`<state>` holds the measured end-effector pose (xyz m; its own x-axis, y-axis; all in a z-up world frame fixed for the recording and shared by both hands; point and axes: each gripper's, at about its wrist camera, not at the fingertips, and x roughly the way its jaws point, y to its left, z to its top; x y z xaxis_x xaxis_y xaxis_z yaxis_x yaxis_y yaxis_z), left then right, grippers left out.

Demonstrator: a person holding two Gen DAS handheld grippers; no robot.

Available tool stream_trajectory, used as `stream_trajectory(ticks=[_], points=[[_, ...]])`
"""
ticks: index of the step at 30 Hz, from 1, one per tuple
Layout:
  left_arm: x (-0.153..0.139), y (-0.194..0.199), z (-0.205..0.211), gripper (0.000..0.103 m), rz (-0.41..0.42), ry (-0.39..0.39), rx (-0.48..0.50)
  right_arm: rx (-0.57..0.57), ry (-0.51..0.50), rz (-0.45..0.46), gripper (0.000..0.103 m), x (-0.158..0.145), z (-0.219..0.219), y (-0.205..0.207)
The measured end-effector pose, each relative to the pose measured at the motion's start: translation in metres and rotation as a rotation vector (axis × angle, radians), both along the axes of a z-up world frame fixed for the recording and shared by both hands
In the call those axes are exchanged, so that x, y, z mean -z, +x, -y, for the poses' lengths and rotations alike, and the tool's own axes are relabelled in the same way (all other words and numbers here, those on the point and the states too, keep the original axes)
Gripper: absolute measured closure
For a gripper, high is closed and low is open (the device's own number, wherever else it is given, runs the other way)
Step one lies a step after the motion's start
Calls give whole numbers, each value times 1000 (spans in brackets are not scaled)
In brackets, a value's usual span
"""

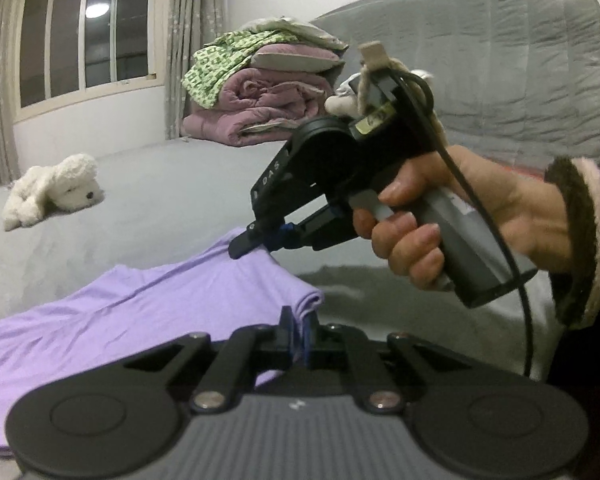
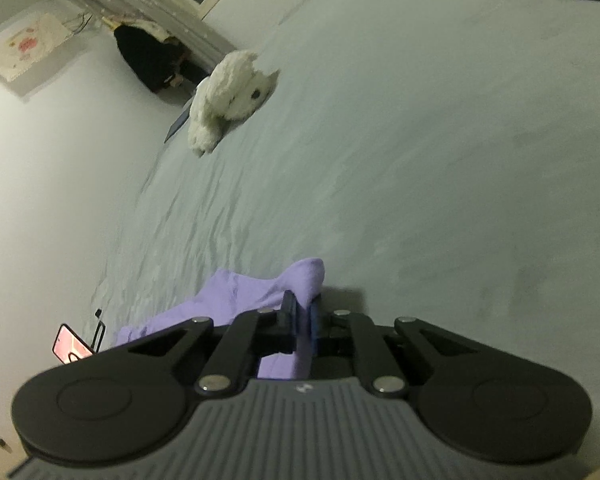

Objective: Fold clothes

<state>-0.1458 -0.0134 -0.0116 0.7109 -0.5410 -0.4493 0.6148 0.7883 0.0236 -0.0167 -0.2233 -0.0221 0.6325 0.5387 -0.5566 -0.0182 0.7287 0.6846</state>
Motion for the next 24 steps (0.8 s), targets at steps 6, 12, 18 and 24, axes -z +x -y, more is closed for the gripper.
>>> stream_trajectory(ticks=[6, 12, 18, 24], points=[[-5, 0, 19, 100, -1, -46, 42, 54, 6, 9, 95, -12, 28, -12], [-9, 3, 19, 99, -36, -152, 25, 81, 5, 8, 95, -21, 36, -18], [-9, 4, 4, 99, -63, -272, -59, 82, 21, 3, 95, -28, 19, -4], [-9, 2, -22, 99, -62, -384, -171, 60, 47, 10, 95, -38, -5, 8]])
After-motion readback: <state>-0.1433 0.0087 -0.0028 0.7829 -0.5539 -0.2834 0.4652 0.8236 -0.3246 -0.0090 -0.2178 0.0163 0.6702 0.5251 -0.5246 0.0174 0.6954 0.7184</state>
